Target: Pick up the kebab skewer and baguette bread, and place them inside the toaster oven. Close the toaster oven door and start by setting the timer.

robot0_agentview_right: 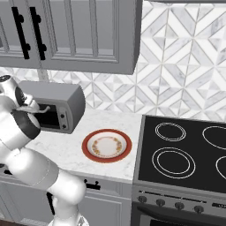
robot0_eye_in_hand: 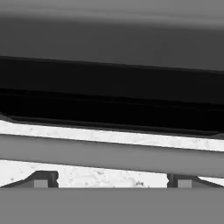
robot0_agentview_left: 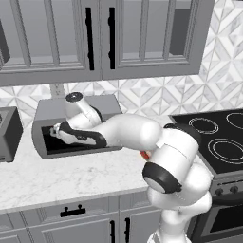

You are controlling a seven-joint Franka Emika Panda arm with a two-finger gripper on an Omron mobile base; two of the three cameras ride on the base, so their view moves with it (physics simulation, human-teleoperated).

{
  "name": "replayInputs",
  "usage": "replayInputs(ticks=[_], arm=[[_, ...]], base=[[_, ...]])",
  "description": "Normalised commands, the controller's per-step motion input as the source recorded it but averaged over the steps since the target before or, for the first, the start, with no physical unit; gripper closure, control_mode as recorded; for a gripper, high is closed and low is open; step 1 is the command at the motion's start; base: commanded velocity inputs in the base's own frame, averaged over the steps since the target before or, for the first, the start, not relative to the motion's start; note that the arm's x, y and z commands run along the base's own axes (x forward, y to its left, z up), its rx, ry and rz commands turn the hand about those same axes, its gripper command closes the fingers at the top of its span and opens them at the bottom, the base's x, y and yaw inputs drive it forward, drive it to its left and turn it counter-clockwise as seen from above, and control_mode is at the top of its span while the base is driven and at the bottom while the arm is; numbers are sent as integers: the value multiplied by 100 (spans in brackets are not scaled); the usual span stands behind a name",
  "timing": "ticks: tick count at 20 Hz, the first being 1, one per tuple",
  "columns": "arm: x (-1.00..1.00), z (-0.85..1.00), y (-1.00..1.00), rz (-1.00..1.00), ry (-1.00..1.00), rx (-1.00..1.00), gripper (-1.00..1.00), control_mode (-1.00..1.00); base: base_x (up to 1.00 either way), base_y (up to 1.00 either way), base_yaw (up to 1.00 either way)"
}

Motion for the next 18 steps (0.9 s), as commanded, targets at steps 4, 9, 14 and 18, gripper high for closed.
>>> replayInputs(ticks=[4, 9, 14, 18], arm=[[-24, 52, 0, 8, 0, 0, -100, -100], [-76, 31, -8, 3, 0, -1, -100, -100], [-91, 0, -40, 0, -6, -7, -100, -100], [-67, -4, -59, 0, -9, -8, -100, -100]], base=[[0, 0, 0], [0, 0, 0], [0, 0, 0], [0, 0, 0]])
